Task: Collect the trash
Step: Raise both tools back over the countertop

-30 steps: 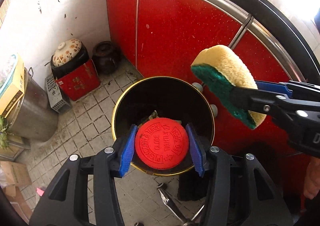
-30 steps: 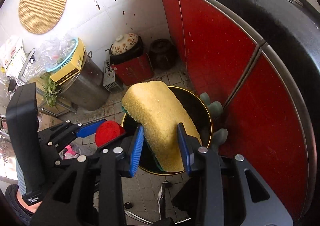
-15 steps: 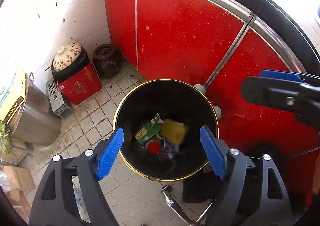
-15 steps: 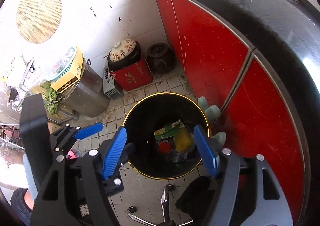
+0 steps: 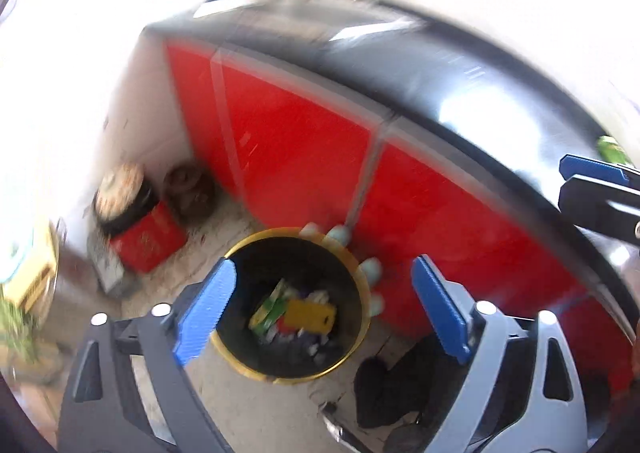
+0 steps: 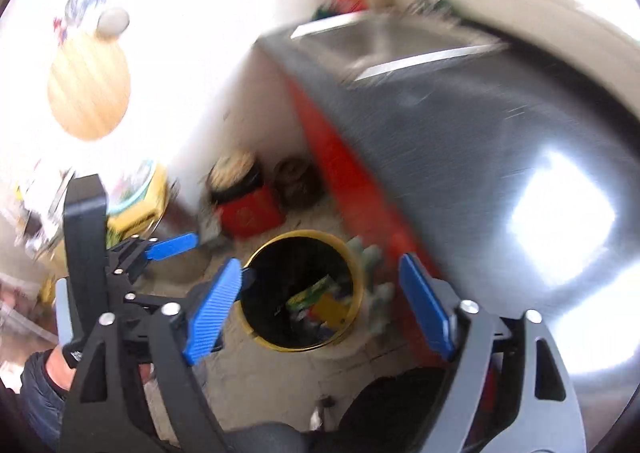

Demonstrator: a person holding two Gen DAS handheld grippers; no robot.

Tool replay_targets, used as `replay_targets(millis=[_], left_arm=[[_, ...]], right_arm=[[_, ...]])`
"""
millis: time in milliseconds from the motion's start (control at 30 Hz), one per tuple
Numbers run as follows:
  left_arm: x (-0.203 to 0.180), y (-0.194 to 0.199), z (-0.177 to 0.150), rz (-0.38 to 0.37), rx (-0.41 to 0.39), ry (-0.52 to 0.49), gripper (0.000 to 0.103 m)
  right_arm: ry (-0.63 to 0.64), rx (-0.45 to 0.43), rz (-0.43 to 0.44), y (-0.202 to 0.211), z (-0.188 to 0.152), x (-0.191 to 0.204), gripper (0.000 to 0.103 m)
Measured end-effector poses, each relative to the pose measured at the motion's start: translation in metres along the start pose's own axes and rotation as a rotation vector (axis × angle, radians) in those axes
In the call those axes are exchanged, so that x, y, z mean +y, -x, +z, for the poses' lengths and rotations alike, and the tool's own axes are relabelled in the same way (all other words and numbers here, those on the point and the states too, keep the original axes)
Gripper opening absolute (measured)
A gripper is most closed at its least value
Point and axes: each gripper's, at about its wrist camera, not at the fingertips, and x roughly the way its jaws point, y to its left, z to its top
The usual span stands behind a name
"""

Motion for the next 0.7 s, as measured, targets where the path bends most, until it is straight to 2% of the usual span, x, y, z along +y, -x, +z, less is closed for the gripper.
replay_targets(millis=[100, 200, 333, 467, 567, 700], left_arm=[[-0.049, 0.021, 0.018, -0.064, -0.061, -0.096, 0.095], [-0.103, 0.033, 0.031, -0.174, -0.086, -0.167, 0.096], [-0.194, 0.042, 0.039, -0.352, -0.087, -0.266, 0.096], [-0.282, 0.047, 0.034, -0.464, -0.072, -0.380, 0.096], [-0.335, 0.050, 0.023, -0.511, -0.055, -0.449, 0.096], [-0.386, 0.059, 0.012, -0.543, -0.038, -0.512, 0.096]], right_arm=[[-0.051, -0.109, -0.110, 0.070, -0.011, -0.037, 0.084], [-0.136, -0.184, -0.246, 0.138, -0.033, -0.084, 0.084], [-0.271, -0.243, -0.408, 0.211, -0.072, -0.139, 0.085], [-0.411, -0.278, -0.551, 0.273, -0.123, -0.187, 0.085], [-0.500, -0.306, -0.625, 0.313, -0.161, -0.213, 0.085], [-0.579, -0.329, -0.688, 0.345, -0.194, -0.229, 0.085]])
